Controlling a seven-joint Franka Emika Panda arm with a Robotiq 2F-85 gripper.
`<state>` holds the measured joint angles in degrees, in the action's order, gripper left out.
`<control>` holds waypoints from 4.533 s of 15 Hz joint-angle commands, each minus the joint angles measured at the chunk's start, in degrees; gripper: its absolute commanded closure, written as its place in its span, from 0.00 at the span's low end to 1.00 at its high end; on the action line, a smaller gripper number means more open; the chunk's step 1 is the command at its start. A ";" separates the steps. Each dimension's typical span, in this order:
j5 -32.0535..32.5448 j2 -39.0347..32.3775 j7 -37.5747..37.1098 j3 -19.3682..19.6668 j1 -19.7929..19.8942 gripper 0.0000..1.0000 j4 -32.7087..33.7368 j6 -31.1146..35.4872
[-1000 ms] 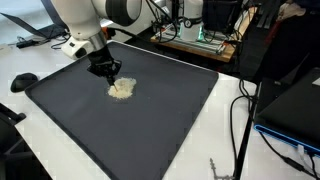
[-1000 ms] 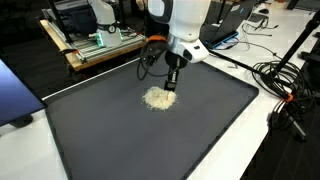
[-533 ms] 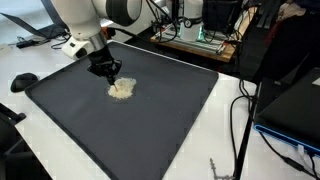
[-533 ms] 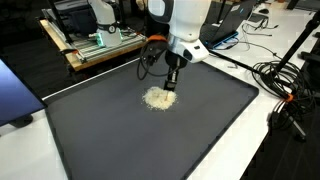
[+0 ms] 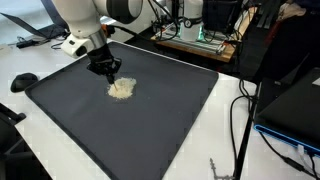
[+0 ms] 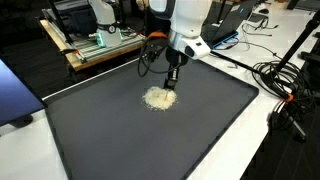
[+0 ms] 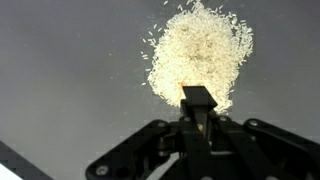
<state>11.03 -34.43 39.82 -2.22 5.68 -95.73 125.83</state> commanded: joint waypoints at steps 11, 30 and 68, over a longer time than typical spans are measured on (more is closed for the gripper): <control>10.33 9.26 -12.64 1.65 -6.58 0.97 -7.58 1.00; 47.85 1.21 -37.42 0.05 -22.65 0.97 -8.44 -8.52; 11.97 -9.17 -4.74 -5.40 -8.65 0.97 23.72 -27.50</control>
<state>28.46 -41.98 31.00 -7.92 -4.45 -77.14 100.96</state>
